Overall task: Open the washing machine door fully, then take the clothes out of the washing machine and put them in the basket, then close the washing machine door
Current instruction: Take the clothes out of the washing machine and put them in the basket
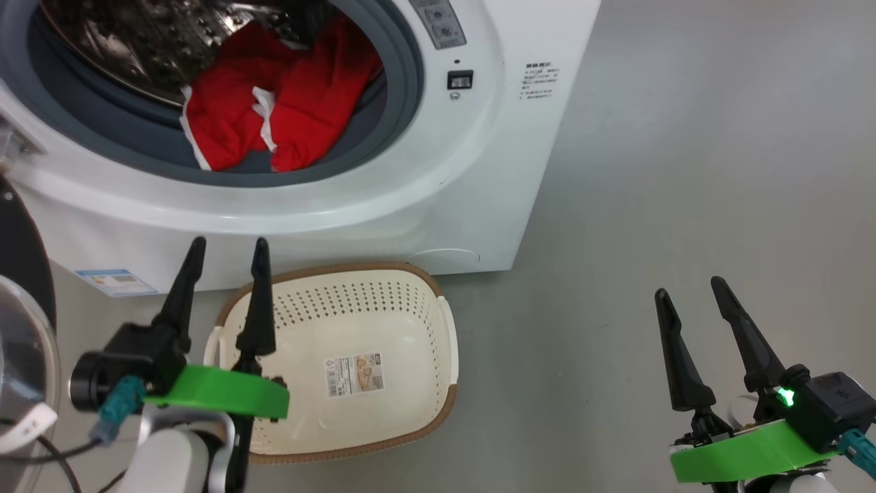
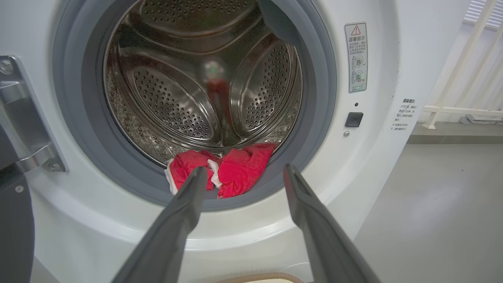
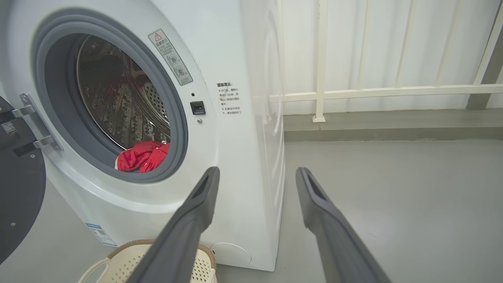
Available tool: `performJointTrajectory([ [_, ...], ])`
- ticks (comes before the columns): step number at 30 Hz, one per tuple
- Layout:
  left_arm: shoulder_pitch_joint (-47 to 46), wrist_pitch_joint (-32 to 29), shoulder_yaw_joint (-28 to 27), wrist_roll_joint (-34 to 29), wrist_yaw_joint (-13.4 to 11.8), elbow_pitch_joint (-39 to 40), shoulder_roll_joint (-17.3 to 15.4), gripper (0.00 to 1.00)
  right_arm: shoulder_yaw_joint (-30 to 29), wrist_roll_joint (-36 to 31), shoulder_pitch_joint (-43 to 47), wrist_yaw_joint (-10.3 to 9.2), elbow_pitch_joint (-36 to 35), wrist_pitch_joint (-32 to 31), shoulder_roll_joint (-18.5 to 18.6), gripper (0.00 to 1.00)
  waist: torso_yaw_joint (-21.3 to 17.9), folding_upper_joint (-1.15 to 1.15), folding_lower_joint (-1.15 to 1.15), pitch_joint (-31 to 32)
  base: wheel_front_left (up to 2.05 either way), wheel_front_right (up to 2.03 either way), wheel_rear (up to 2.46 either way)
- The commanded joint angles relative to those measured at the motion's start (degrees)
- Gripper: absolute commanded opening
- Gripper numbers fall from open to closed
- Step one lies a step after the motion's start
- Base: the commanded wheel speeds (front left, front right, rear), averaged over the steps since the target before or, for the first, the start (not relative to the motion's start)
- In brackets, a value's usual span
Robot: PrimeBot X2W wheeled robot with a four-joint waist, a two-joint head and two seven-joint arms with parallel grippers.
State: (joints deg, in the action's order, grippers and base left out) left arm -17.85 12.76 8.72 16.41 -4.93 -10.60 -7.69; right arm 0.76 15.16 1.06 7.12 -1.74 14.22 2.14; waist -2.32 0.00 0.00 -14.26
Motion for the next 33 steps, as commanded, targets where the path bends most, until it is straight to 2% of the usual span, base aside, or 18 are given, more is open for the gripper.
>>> performJointTrajectory([
  [1, -2.3, 0.3, -2.2, 0.8, 0.6, 0.8, -0.9, 1.0, 1.4, 0.6, -1.6, 0.36, -1.1, 0.7, 0.7, 1.0, -0.6, 0.0, 0.0, -1.2, 0.0, 0.0, 0.0],
  [4, -5.6, 0.0, -2.0, 0.9, 1.1, -1.4, -1.2, 1.0, 1.4, 0.2, -2.2, 0.36, -1.1, 0.7, 0.7, 1.0, -0.9, 0.0, 0.0, -2.4, 0.0, 0.0, 0.0],
  [19, -23.7, 1.0, -2.4, -1.0, -0.2, -14.6, -2.6, 1.0, 1.9, -0.8, -5.0, 0.36, -2.3, 0.8, 0.7, 1.0, -3.3, 0.0, 0.0, -9.8, 0.0, 0.0, 0.0],
  [28, -33.3, 2.0, -4.2, -0.2, 0.6, -21.6, -3.3, 1.0, 1.8, -1.2, -6.7, 0.36, -2.8, 0.8, 0.7, 1.0, -4.3, 0.0, 0.0, -13.9, 0.0, 0.0, 0.0],
  [33, -38.5, 2.2, -3.9, -1.6, 0.3, -25.9, -4.2, 1.0, 2.4, -1.5, -7.8, 0.36, -2.9, 0.8, 0.7, 1.0, -4.7, 0.0, 0.0, -16.0, 0.0, 0.0, 0.0],
])
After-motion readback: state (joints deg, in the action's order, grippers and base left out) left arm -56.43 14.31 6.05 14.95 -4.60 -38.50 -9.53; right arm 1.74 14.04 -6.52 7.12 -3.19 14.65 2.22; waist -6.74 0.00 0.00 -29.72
